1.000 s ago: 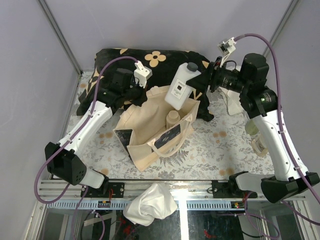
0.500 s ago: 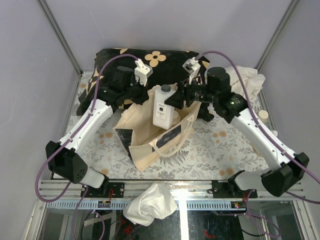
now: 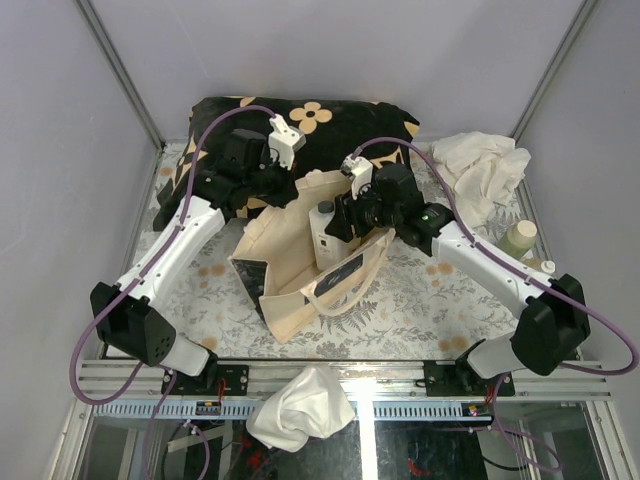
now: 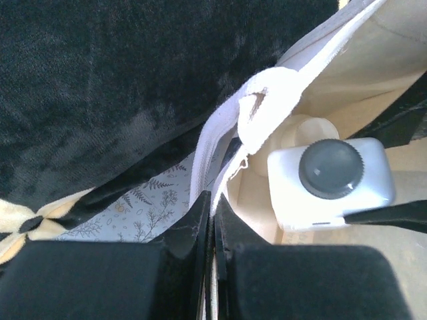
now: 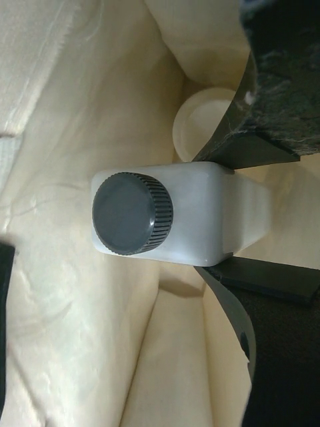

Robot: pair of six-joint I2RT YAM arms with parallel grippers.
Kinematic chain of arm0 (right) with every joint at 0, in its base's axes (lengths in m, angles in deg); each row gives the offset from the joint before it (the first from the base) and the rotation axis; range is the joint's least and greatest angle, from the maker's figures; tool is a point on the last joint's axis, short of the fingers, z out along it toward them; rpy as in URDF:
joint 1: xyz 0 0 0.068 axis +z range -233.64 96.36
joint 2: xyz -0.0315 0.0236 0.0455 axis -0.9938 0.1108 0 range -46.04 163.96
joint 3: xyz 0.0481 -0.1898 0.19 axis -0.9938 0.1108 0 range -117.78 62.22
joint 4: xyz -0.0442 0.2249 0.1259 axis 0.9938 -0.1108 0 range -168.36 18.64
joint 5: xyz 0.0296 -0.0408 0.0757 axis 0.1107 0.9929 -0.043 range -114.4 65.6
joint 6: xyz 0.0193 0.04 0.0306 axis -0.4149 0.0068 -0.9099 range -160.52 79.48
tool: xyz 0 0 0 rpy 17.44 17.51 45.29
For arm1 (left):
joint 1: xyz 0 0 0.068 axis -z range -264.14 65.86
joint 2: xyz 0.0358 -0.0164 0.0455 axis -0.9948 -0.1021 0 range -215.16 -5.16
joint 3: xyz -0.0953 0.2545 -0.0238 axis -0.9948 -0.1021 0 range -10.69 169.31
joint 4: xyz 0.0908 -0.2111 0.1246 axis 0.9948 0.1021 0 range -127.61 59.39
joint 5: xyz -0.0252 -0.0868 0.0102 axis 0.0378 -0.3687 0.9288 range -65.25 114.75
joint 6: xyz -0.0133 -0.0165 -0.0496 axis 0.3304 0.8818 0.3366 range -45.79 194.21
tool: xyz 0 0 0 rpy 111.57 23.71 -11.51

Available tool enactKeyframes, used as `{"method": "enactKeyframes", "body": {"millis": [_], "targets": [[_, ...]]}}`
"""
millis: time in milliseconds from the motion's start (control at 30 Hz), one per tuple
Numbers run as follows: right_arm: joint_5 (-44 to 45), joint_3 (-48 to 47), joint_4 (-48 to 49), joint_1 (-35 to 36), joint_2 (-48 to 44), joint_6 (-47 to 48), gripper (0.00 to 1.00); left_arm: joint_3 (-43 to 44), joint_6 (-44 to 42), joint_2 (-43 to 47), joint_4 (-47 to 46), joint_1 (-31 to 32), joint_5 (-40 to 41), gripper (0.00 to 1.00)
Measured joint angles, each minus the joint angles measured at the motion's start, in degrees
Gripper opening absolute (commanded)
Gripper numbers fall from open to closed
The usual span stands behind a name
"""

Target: Place the personal care products into the canvas bag

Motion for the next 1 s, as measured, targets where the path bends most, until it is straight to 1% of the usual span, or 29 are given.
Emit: {"method": "enactKeyframes", "body": {"millis": [167,400,467,600,833,900,1000], "targets": [[3.0,1.2,2.8,0.2,1.8,2.9,0.0,1.8,0.0,-1.0,1.9,0.0,0.0,0.0],[6.7,1.6,5.9,2.9,7.1,6.3,0.0,2.2,0.0,-1.0,2.4,0.0,-0.1,0.0],[7.7,1.4,5.2,3.5,8.8,7.5,0.09,2.2,0.0,-1.0,2.4,0.0,0.0,0.0],[10.0,0.2,2.2,4.0,10.4,9.1,0.37,2.2,0.0,-1.0,2.7,0.0,0.0,0.0],[12.4,-0.2,1.5,4.2,10.4,10.2,0.84,2.2,0.0,-1.0,2.7,0.0,0.0,0.0],[13.1,-1.0,1.2,4.2,10.1,10.5,0.92,2.2,0.0,-1.0,2.7,0.0,0.0,0.0],[13.7,-4.2,-1.5,4.4,9.7,10.7,0.99,2.2,0.0,-1.0,2.7,0.0,0.0,0.0]]}}
